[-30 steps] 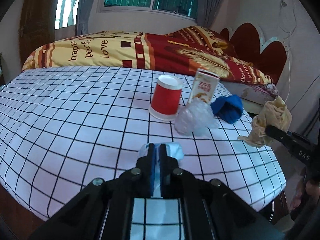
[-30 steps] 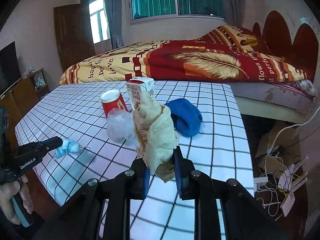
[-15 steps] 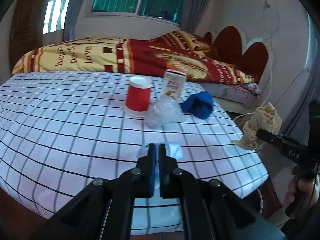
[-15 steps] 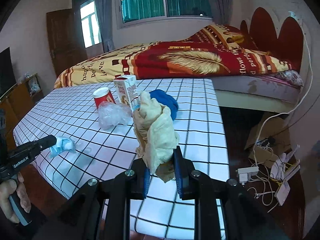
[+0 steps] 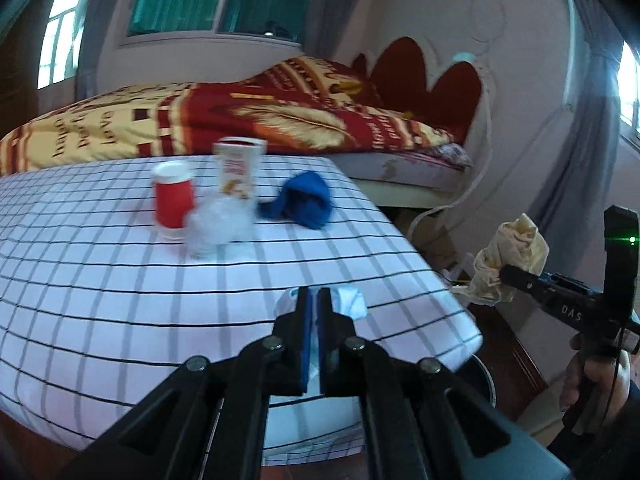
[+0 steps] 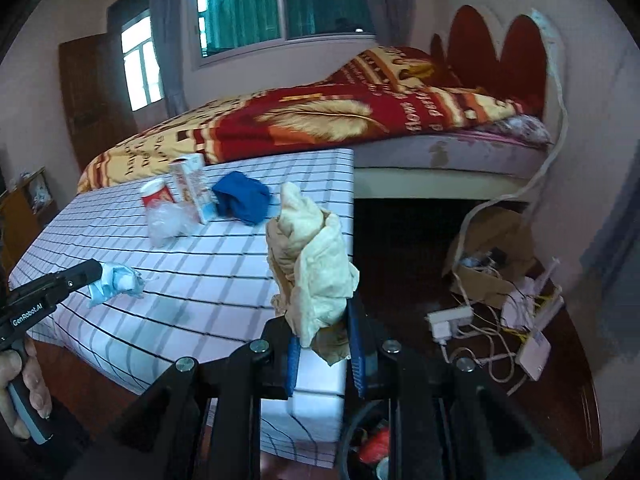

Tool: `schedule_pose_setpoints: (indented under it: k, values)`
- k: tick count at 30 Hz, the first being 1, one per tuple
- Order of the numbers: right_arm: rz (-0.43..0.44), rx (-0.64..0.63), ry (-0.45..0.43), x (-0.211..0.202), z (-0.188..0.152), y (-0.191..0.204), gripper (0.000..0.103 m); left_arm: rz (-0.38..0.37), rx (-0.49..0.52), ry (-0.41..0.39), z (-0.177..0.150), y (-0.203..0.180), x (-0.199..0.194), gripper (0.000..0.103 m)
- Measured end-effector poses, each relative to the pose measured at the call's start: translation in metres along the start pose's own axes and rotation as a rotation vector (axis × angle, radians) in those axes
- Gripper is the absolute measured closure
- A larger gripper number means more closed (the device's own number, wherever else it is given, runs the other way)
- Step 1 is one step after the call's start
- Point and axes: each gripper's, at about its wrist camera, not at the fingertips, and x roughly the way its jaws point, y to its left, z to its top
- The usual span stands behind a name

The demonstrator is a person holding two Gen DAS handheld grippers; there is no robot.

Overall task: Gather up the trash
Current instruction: 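Carry glove and mask over the black bin and open both tools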

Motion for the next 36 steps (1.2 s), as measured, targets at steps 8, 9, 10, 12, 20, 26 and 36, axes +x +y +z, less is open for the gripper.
schedule_pose_setpoints:
  k: [8, 9, 10, 12, 20, 26, 36]
  values:
    - [-0.083, 0.059, 0.019, -0.026, -0.028, -0.050, 0.080, -0.119, 0.092, 0.033, -0.005, -0.070, 0.017, 0.100]
    - [-0.093, 0.068, 0.024, -0.030, -0.033, -0.057, 0.080, -0.132, 0.105, 0.037, -0.006, -0.079, 0.019, 0.100]
    - [-0.101, 0.074, 0.027, -0.033, -0.037, -0.061, 0.080, -0.142, 0.116, 0.042, -0.007, -0.086, 0.021, 0.100]
    - [-0.113, 0.083, 0.036, -0.037, -0.044, -0.069, 0.080, -0.165, 0.138, 0.055, -0.011, -0.104, 0.023, 0.100]
    - [-0.145, 0.112, 0.094, -0.046, -0.082, -0.100, 0.080, -0.236, 0.208, 0.113, -0.032, -0.161, 0.037, 0.100]
    - [-0.149, 0.131, 0.151, -0.042, -0.112, -0.118, 0.080, -0.288, 0.254, 0.176, -0.056, -0.195, 0.050, 0.100]
    - [-0.141, 0.161, 0.248, -0.021, -0.155, -0.140, 0.080, -0.316, 0.295, 0.296, -0.099, -0.228, 0.080, 0.100]
